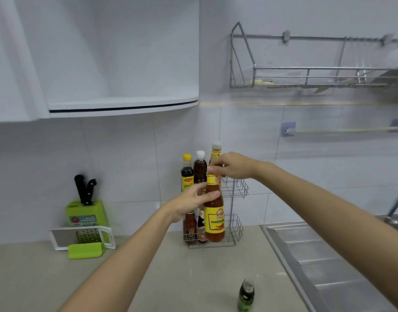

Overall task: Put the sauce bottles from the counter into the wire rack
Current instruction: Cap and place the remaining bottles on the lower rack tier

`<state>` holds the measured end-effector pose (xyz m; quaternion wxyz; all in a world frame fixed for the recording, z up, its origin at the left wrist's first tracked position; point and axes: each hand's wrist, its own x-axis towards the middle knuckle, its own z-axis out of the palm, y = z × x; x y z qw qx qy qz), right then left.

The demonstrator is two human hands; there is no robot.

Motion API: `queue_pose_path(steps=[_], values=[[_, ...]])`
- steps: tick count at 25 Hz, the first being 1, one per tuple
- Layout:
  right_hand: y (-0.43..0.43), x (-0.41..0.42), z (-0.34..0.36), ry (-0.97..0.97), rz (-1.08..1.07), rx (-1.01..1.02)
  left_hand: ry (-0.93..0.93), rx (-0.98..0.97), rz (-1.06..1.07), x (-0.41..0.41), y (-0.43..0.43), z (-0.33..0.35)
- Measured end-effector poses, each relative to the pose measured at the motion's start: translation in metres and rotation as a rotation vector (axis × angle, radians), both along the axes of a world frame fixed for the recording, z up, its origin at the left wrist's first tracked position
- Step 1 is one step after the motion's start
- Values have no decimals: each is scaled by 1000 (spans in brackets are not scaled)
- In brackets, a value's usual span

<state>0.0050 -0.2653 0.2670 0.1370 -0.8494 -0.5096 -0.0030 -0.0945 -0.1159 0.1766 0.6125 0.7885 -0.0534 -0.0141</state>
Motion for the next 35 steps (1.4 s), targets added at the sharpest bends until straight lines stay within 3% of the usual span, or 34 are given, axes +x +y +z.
queue_pose_path(steps=[3, 8, 14, 19, 22, 24, 27, 31, 35], values=[[10, -3, -9, -155, -163, -27, -2, -22, 27, 1, -3, -8], [-2, -10, -4, 368, 35, 70, 95, -193, -89, -2, 11, -22], [0, -17, -8, 395, -102, 311, -17, -522, 64, -6, -5, -22], [16, -23, -25, 185, -366, 321, -71, -419, 249, -5, -24, -32], [6, -23, -27, 527, -180, 381, -31, -531, 175, -9, -17, -37], [-4, -20, -23, 589, -113, 336, 31, -561, 103, -14, -6, -33], [1, -18, -25, 494, -201, 357, 59, -536, 76, -13, -3, -31], [9, -20, -42, 205, -346, 301, 21, -441, 115, -7, -12, -41], [0, -22, -73, 486, -339, 373, 83, -347, 130, 1, -9, -60]])
